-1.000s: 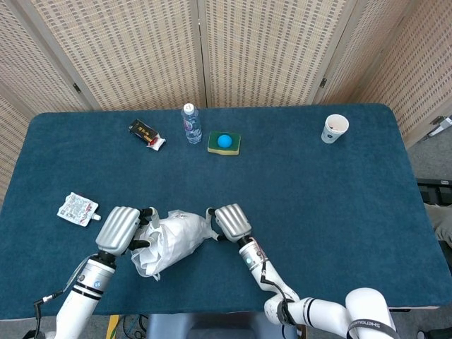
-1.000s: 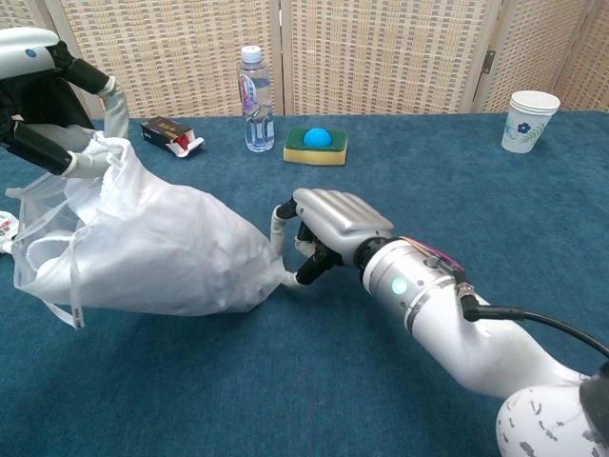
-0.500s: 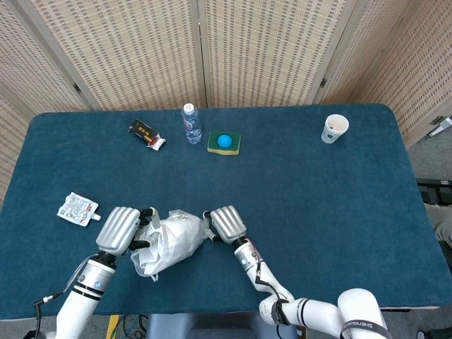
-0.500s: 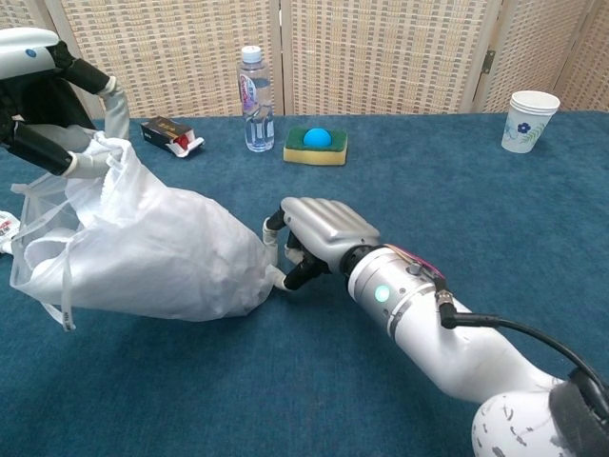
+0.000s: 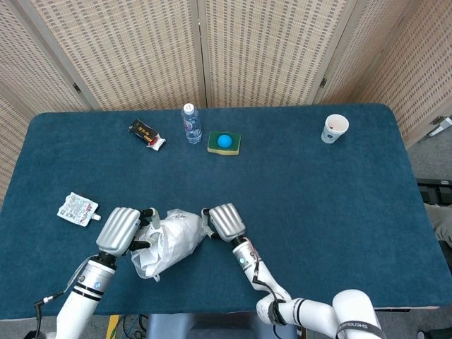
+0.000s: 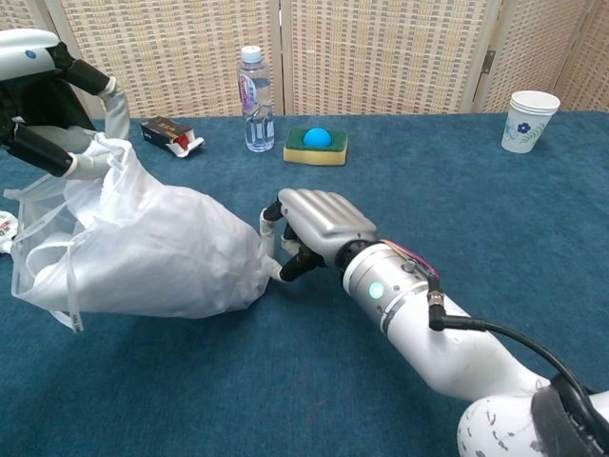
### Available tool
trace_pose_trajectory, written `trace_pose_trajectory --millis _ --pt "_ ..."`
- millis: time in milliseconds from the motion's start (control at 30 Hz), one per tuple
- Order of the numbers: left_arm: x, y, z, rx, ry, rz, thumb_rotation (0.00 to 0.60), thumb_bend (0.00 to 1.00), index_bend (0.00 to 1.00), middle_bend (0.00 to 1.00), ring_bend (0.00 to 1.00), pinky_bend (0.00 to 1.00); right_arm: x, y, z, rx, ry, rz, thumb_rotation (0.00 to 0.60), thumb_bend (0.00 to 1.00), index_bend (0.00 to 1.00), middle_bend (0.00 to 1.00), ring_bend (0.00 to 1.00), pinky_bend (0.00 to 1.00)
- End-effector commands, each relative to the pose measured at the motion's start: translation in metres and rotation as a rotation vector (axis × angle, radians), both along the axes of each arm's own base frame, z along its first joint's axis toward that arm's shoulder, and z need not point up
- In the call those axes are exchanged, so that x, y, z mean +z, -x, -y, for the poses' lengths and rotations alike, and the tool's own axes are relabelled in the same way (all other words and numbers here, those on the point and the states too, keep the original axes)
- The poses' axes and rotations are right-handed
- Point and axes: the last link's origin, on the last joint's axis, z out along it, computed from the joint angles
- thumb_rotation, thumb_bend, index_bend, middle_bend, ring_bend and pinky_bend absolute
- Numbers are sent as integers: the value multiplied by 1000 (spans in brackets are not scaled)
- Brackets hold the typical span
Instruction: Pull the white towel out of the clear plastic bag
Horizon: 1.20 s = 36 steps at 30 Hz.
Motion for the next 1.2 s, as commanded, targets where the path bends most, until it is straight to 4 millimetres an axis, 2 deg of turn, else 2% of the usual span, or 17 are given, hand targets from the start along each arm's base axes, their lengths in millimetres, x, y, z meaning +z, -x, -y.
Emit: trace_pose_trajectory --millis 33,267,800,1200 --pt "0 0 0 1 0 0 600 735 824 1000 1000 1000 2 1 1 0 7 2 600 725 704 1000 1000 1000" --pt "1 4 -1 14 -8 -1 600 735 824 1000 1000 1000 20 10 11 -4 55 -12 600 771 715 1000 1000 1000" --pt "-2 6 -12 39 -27 0 600 736 826 1000 1000 1000 101 66 32 -88 207 -73 600 774 721 1000 1000 1000" --pt "-2 8 -17 66 -49 -1 600 735 829 1000 1000 1000 131 96 34 -125 251 -124 600 774 722 1000 1000 1000"
